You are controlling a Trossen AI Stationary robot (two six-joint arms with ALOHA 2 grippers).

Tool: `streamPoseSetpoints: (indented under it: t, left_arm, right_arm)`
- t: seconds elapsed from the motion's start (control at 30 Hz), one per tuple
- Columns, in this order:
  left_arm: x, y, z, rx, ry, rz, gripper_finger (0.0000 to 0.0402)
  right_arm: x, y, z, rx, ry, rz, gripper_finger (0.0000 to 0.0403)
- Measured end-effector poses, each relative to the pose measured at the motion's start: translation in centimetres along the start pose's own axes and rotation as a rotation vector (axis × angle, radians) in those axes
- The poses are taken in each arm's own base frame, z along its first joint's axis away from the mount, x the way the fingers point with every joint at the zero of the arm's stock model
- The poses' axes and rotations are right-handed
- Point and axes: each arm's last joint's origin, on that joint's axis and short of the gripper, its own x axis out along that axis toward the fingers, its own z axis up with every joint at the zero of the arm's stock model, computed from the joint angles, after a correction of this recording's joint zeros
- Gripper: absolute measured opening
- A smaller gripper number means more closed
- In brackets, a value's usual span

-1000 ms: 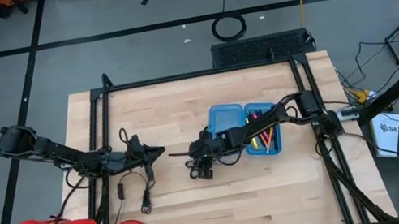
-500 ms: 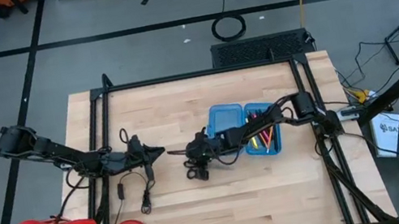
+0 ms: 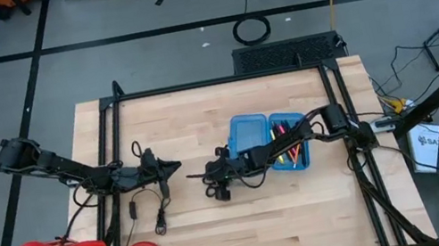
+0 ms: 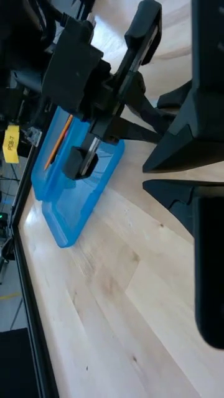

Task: Pick & place school supplies into a supply box
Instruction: Put the black scissors into the blue supply box

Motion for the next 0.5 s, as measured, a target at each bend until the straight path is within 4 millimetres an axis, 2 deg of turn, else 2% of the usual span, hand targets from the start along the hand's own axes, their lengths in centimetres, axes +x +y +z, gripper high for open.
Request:
streamPoseSetpoints:
  t: [0.5]
  left_arm:
    - [0.0,0.0,-0.1,0.005,0.008,0.004,0.0031]
  right_arm:
    - [-1.7,0.9,1.2,-0.038,-0.057,-0.040,0.0000]
